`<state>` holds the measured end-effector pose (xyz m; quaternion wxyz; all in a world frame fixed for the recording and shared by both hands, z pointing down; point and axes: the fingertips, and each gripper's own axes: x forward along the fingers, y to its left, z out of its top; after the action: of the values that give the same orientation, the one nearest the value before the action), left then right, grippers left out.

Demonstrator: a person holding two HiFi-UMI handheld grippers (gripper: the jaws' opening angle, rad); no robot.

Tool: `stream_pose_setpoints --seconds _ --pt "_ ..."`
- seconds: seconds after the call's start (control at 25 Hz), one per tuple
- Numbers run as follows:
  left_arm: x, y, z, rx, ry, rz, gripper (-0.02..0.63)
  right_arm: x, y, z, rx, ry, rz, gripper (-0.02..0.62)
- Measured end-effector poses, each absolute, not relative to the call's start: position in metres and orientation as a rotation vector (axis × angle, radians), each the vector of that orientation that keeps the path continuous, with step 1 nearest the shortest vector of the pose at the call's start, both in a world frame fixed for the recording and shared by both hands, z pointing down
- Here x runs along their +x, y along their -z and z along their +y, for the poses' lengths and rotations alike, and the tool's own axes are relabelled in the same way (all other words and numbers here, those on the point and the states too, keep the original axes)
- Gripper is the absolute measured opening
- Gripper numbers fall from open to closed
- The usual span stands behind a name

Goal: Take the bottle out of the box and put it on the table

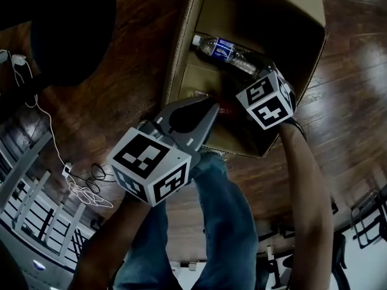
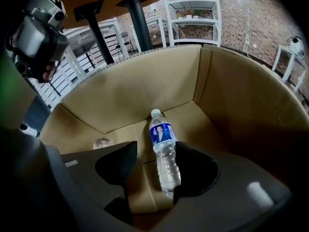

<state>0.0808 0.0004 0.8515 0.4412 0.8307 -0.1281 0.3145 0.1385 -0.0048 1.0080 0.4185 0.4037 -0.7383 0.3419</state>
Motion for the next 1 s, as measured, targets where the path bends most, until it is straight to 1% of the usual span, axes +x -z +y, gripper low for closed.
stream_pose_setpoints --seconds 0.08,0.2,0.32,0.6,0.88,1.0 --pt "0.079 -0.854 -0.003 2.071 -0.773 -0.314 -0.002 0.135 -1.027 -0.011 0.924 -0.786 -1.830 0.281" --pt "0.081 -0.858 -0.003 2.096 -0.772 -0.282 -0.002 0.135 -1.054 -0.018 0.839 -0.754 -1.782 0.308" --pt "0.083 -0.864 0.004 2.125 -0.781 -0.239 -0.002 0.137 -1.073 -0.017 0.786 -0.755 -1.737 0.314" --pt "0.094 -0.868 0.021 2.153 -0.827 -0.134 -0.002 0.137 -1.106 -0.012 0.692 -0.771 -1.680 0.314" --pt "0.090 -0.875 0.024 2.151 -0.866 -0.129 -0.002 0.136 -1.117 -0.010 0.614 -0.755 -1.557 0.318" --pt "0.089 -0.880 0.022 2.156 -0.865 -0.154 -0.002 0.134 -1.118 -0.008 0.580 -0.745 -1.494 0.286"
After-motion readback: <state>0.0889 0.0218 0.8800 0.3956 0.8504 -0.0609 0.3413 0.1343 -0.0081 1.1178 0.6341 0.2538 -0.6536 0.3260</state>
